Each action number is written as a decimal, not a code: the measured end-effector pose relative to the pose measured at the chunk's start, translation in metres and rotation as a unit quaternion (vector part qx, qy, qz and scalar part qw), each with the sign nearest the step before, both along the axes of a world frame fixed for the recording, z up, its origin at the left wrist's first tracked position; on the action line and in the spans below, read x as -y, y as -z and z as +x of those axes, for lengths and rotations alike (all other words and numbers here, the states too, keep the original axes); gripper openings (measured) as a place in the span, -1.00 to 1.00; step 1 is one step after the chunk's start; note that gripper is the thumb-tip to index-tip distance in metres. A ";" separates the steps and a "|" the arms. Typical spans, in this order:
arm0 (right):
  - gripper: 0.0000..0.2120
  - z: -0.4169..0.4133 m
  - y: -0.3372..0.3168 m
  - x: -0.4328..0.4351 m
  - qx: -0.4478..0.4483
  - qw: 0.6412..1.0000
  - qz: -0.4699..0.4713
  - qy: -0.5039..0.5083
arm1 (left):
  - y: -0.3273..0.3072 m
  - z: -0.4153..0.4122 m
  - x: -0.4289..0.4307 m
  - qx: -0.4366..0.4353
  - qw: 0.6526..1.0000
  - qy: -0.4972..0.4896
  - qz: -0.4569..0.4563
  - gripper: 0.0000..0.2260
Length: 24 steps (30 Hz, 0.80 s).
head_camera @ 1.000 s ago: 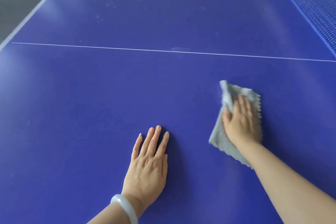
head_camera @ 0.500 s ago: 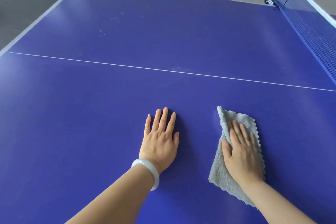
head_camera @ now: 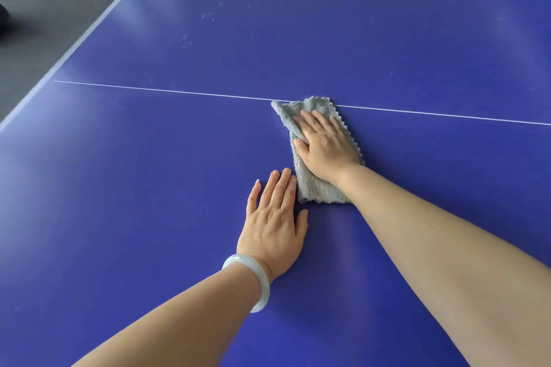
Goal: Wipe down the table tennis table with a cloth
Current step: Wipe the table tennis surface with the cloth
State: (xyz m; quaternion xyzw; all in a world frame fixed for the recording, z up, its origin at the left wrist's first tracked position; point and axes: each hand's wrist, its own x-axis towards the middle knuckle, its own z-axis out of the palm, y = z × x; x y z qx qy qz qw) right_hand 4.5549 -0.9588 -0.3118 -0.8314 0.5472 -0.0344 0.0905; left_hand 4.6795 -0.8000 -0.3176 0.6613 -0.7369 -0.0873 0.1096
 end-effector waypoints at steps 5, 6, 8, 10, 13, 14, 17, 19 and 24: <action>-0.43 -0.063 -0.001 0.013 -0.008 0.972 -0.012 0.235 | -0.001 -0.002 0.000 0.013 1.000 -0.004 0.001 -0.44; -0.43 -0.073 -0.001 0.005 -0.015 0.960 -0.010 0.280 | -0.001 -0.001 0.000 0.016 1.000 -0.005 -0.001 -0.44; -0.44 -0.075 -0.001 -0.012 -0.026 0.941 -0.003 0.337 | -0.001 -0.002 0.001 0.020 1.000 -0.007 -0.007 -0.43; -0.44 -0.051 -0.002 -0.021 -0.034 0.947 -0.003 0.321 | -0.001 -0.002 0.001 0.019 1.000 -0.007 -0.008 -0.43; -0.44 0.008 -0.003 -0.011 -0.016 0.995 -0.006 0.101 | 0.000 0.000 0.000 0.010 1.000 -0.003 -0.006 -0.44; -0.45 0.025 -0.006 -0.003 -0.008 1.000 0.002 0.030 | 0.000 0.000 0.000 0.005 1.000 -0.004 -0.004 -0.45; -0.48 0.040 -0.012 0.025 -0.004 0.999 0.026 -0.038 | 0.000 -0.001 0.000 0.003 1.000 -0.005 0.000 -0.44; -0.47 0.021 -0.010 0.026 -0.005 1.000 0.010 -0.006 | 0.000 -0.001 0.001 0.003 1.000 -0.003 0.000 -0.44; -0.44 -0.075 -0.003 -0.013 -0.010 0.977 -0.024 0.214 | 0.000 0.000 0.000 0.004 1.000 -0.002 -0.003 -0.44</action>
